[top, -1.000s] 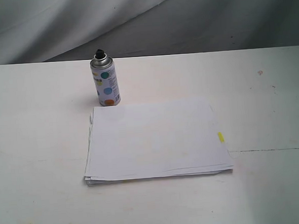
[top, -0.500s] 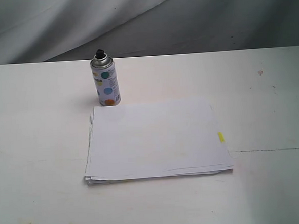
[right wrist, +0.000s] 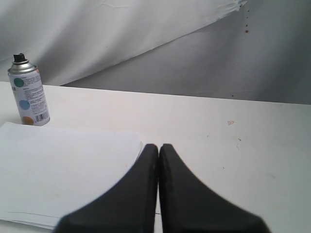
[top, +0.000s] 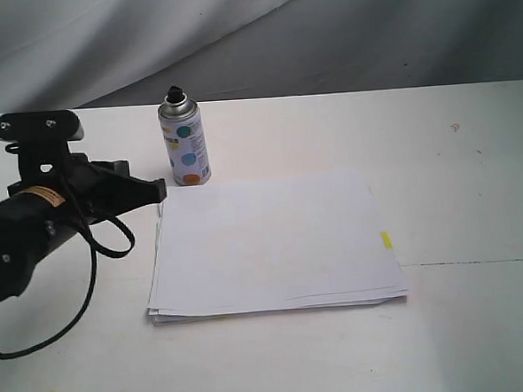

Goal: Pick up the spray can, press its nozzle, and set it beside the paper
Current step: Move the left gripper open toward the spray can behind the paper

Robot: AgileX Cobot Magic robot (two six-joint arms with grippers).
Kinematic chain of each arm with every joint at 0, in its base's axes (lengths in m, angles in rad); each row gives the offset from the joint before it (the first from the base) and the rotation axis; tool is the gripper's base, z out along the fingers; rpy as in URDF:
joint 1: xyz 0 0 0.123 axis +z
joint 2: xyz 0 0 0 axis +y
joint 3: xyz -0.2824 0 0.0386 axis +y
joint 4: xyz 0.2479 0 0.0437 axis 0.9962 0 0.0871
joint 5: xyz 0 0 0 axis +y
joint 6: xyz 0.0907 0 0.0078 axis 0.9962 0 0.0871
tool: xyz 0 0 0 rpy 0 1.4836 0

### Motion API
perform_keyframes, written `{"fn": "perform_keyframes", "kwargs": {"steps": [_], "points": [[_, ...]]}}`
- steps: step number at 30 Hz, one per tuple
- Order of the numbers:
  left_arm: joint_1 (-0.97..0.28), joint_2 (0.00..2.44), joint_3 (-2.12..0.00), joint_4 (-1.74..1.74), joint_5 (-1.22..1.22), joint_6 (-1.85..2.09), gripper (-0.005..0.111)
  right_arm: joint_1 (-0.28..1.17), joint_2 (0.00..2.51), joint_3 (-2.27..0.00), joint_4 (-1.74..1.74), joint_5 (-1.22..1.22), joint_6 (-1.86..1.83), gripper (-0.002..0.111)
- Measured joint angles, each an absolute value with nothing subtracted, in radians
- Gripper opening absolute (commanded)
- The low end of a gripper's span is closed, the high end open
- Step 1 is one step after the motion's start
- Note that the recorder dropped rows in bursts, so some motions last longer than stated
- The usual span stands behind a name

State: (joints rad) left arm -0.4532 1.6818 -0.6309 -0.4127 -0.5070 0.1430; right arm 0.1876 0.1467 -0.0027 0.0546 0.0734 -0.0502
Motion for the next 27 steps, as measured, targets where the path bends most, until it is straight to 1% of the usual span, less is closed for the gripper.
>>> {"fn": "perform_keyframes", "kwargs": {"steps": [2,8,11,13,16,20,22,25,27], "points": [[-0.453,1.758,-0.631,-0.413,-0.567,0.139,0.0,0.188,0.147,-0.003,0.055,0.073,-0.05,0.0],[-0.453,1.876,-0.631,-0.373,-0.608,0.139,0.0,0.188,0.147,-0.003,0.055,0.073,-0.05,0.0],[-0.453,1.886,-0.631,-0.339,-0.62,0.139,0.003,0.188,0.147,-0.003,0.055,0.073,-0.05,0.0],[-0.453,1.886,-0.633,-0.33,-0.638,0.139,0.009,0.188,0.147,-0.003,0.055,0.073,-0.05,0.0],[-0.453,1.886,-0.633,-0.327,-0.649,0.139,0.025,0.188,0.147,-0.003,0.055,0.073,-0.05,0.0],[-0.453,1.886,-0.633,-0.327,-0.655,0.139,0.06,0.188,0.147,-0.003,0.055,0.073,-0.05,0.0],[-0.453,1.886,-0.633,-0.322,-0.663,0.139,0.076,0.188,0.147,-0.003,0.055,0.073,-0.05,0.0],[-0.453,1.886,-0.633,-0.31,-0.69,0.139,0.09,0.188,0.147,-0.003,0.055,0.073,-0.05,0.0],[-0.453,1.886,-0.633,-0.306,-0.711,0.137,0.094,0.188,0.147,-0.003,0.055,0.073,-0.05,0.0]]}}
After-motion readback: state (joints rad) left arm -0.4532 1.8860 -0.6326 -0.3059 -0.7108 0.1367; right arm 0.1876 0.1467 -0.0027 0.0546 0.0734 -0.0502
